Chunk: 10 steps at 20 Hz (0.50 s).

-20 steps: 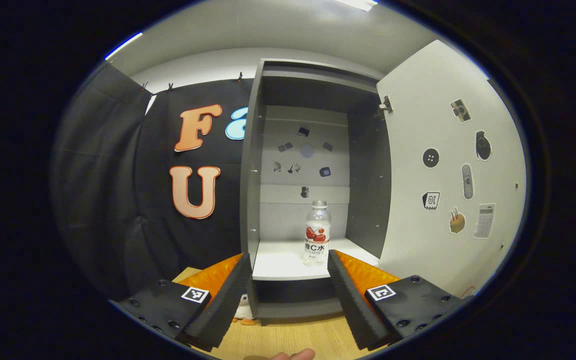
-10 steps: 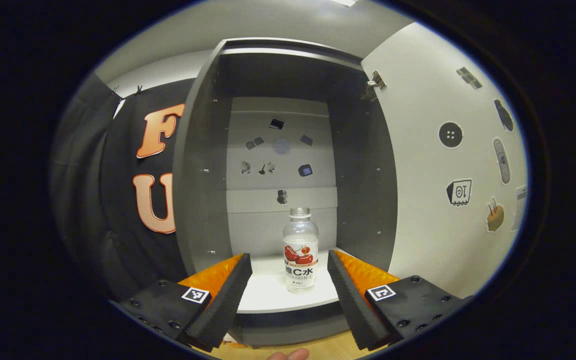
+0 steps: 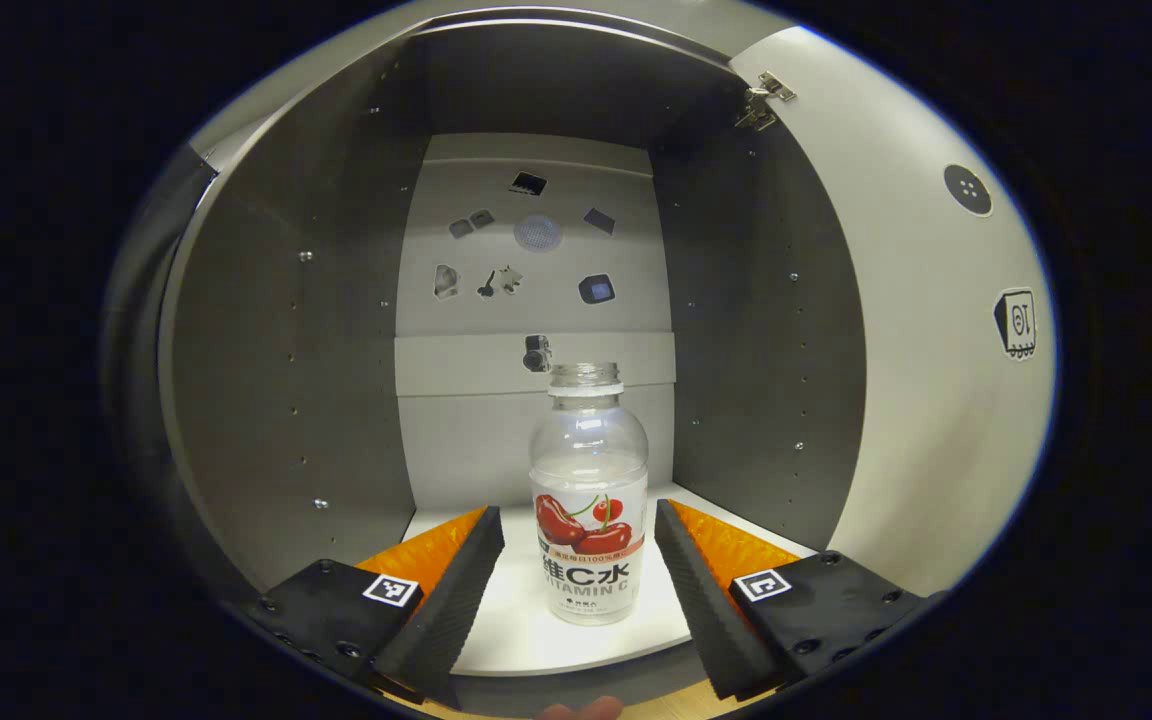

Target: Open the cabinet door with the right hand, grasp the bottle in the cabinet with the left hand and place it on the coaster, then close the cabinet door with the right hand.

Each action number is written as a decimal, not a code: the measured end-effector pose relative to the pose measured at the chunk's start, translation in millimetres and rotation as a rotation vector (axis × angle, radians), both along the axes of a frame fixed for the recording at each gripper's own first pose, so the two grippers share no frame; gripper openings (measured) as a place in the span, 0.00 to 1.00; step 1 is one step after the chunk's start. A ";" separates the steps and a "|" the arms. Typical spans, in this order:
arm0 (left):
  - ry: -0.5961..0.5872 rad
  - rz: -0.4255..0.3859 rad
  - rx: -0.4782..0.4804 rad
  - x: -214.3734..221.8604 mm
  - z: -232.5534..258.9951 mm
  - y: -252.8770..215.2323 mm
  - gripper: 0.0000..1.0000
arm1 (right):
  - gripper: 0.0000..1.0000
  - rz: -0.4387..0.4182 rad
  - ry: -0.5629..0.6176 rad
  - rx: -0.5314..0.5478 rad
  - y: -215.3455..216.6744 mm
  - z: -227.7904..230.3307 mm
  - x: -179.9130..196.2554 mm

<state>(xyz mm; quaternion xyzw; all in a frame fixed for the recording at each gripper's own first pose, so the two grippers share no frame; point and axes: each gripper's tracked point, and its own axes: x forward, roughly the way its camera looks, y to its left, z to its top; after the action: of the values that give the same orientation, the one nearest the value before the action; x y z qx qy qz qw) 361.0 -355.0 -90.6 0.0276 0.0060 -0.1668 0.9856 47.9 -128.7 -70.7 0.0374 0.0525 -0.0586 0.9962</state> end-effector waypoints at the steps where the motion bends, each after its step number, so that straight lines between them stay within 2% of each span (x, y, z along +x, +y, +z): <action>1: -0.006 0.007 0.006 6.4 -1.0 -0.6 0.99 | 0.76 -0.001 0.006 -0.002 1.1 -1.7 2.1; 8: -0.025 0.012 0.018 24.1 -4.8 -13.9 0.99 | 0.76 0.005 0.066 -0.014 -0.9 -15.6 9.9; 9: -0.026 0.014 0.015 22.7 -3.0 -13.7 0.94 | 0.76 0.011 0.070 -0.016 -0.9 -15.9 11.3; 10: -0.025 0.014 0.016 22.7 -4.0 -14.3 0.84 | 0.76 0.018 0.072 -0.017 0.1 -16.3 11.2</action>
<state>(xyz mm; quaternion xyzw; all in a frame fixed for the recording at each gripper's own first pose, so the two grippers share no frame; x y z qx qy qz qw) 383.7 -369.3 -94.5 0.0374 -0.0046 -0.1597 0.9864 59.1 -128.6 -87.0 0.0263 0.0883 -0.0513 0.9944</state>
